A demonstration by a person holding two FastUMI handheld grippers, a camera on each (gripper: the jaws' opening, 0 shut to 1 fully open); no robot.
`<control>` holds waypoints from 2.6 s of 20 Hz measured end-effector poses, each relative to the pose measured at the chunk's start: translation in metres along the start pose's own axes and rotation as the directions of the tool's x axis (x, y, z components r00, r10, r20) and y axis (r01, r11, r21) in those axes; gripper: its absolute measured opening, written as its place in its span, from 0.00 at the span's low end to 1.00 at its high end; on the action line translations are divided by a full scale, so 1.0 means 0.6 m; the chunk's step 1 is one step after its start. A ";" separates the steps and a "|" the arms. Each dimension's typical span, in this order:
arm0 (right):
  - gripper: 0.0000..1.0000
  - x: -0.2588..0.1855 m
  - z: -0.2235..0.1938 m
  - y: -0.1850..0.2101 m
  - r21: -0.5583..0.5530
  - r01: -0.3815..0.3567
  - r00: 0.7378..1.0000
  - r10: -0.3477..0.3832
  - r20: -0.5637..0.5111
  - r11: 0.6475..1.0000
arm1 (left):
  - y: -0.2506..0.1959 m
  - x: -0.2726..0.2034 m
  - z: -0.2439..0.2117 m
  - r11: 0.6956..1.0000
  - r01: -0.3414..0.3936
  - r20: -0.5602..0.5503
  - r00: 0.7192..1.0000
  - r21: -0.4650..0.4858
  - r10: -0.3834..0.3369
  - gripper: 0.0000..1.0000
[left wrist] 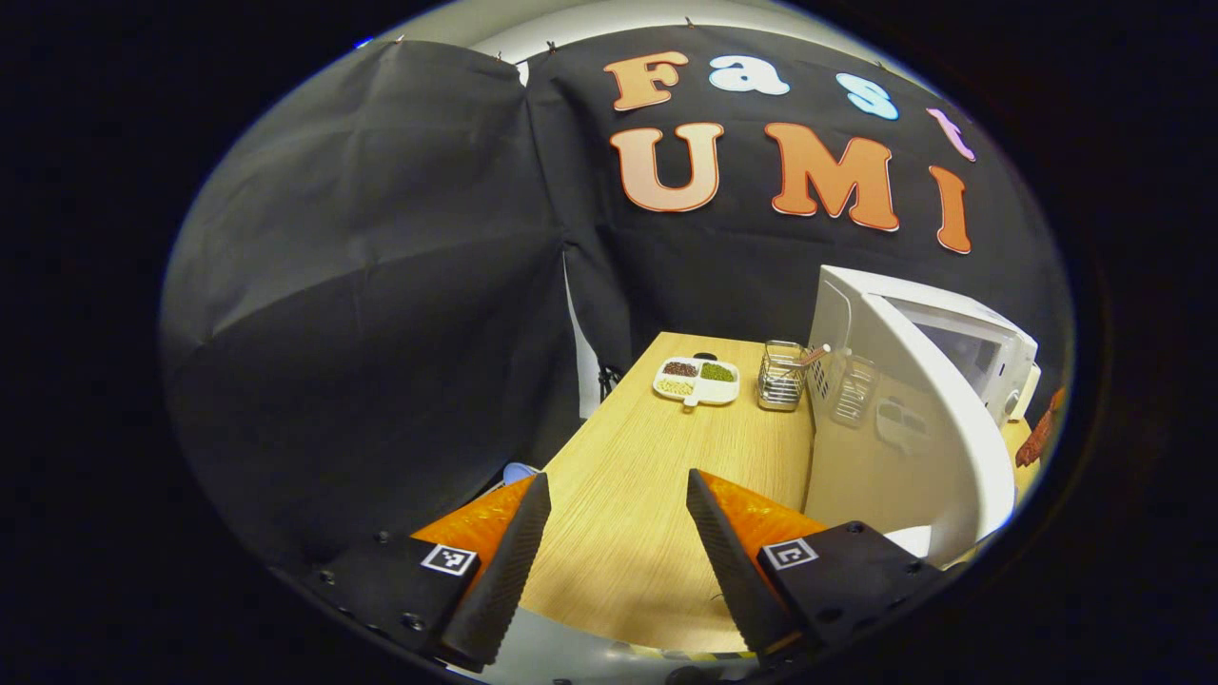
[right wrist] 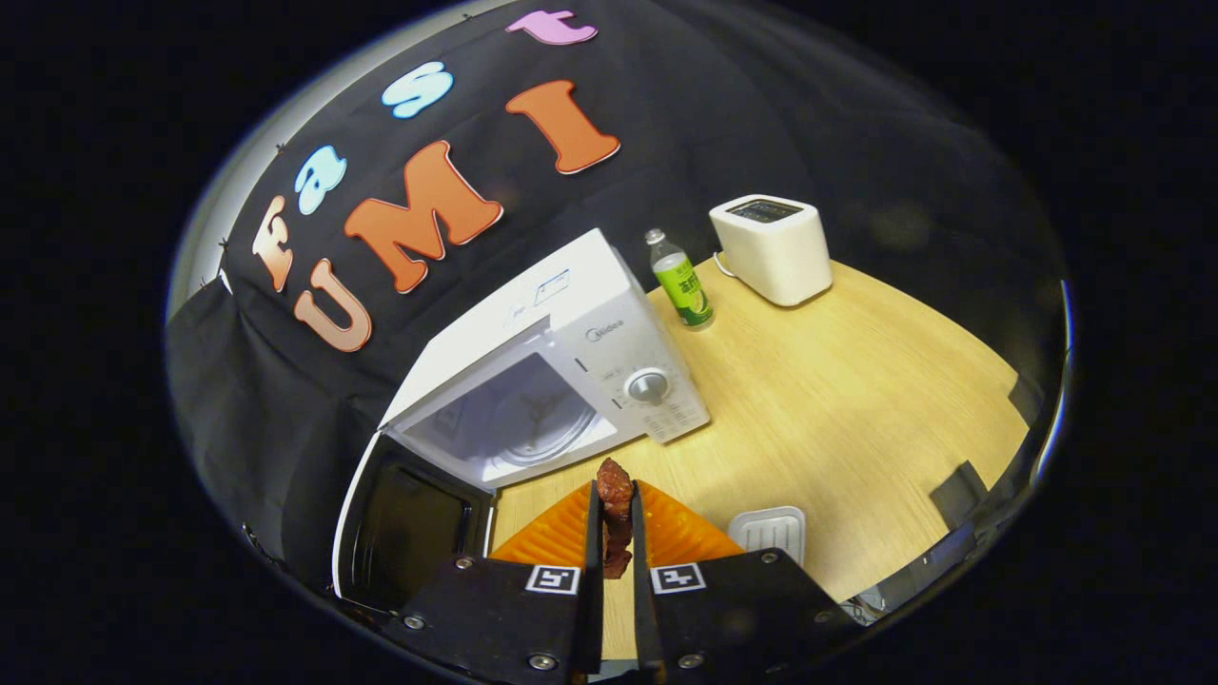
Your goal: Open the microwave oven with the left hand, put the food in, and close the microwave oven.
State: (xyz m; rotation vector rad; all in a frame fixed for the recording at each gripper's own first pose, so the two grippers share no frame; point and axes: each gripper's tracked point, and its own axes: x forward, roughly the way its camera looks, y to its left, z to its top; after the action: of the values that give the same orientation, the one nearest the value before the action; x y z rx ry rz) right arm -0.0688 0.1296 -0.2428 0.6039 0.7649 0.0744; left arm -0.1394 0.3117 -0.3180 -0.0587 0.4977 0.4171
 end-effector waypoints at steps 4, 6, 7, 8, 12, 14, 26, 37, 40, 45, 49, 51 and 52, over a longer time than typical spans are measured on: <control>0.13 0.048 -0.006 0.080 -0.044 -0.015 0.999 0.017 0.034 0.999 | -0.010 0.014 -0.010 0.999 0.041 -0.007 0.999 -0.014 -0.041 0.93; 0.13 0.078 -0.005 0.113 -0.072 -0.008 0.999 0.012 0.053 0.997 | -0.012 0.021 -0.016 0.998 0.057 -0.015 0.998 -0.034 -0.057 0.93; 0.13 0.093 -0.003 0.129 -0.083 -0.003 0.998 0.009 0.061 0.997 | -0.010 0.026 -0.020 0.998 0.059 -0.020 0.998 -0.038 -0.060 0.93; 0.13 0.108 0.000 0.143 -0.089 0.000 0.997 0.007 0.071 0.996 | -0.005 0.030 -0.019 0.997 0.057 -0.018 0.998 -0.044 -0.058 0.93; 0.13 0.166 0.011 0.173 -0.098 0.032 0.995 -0.022 0.097 0.995 | 0.019 0.039 -0.028 0.997 0.045 -0.031 0.998 -0.059 -0.046 0.93; 0.13 0.192 0.012 0.185 -0.074 0.035 0.994 -0.027 0.107 0.997 | 0.037 0.039 -0.032 0.997 0.029 -0.039 0.999 -0.066 -0.032 0.93; 0.08 0.320 0.014 0.196 0.173 0.039 0.980 -0.071 0.186 0.984 | 0.092 0.034 -0.034 1.000 -0.013 -0.082 0.997 -0.023 0.011 0.87; 0.14 0.402 0.000 0.180 0.422 0.051 0.957 -0.166 0.239 0.905 | 0.093 0.024 -0.011 0.999 -0.025 -0.106 0.994 0.038 0.029 0.86; 0.17 0.426 -0.003 0.170 0.449 0.069 0.955 -0.190 0.230 0.891 | 0.089 0.018 -0.018 0.997 -0.022 -0.115 0.993 0.068 0.029 0.86; 0.43 0.423 -0.033 0.136 0.361 0.182 0.947 -0.262 0.187 0.915 | 0.078 0.016 -0.005 0.997 -0.007 -0.103 0.995 0.071 0.015 0.92; 0.63 0.403 -0.026 0.123 0.242 0.207 0.951 -0.252 0.176 0.948 | 0.044 0.028 -0.003 0.995 0.014 -0.091 0.996 0.103 -0.005 0.86; 0.73 0.385 -0.008 0.116 0.198 0.200 0.949 -0.240 0.203 0.960 | 0.024 0.030 -0.001 0.995 0.035 -0.083 0.996 0.091 -0.028 0.92; 0.74 0.373 -0.008 0.116 0.176 0.192 0.953 -0.226 0.203 0.966 | 0.013 0.027 0.000 0.995 0.050 -0.081 0.996 0.084 -0.043 0.92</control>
State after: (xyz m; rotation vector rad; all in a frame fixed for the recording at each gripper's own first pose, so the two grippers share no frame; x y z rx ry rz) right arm 0.1013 0.2511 -0.3485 0.6617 0.6162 -0.2472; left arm -0.1296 0.3248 -0.3252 -0.0042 0.5905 0.3486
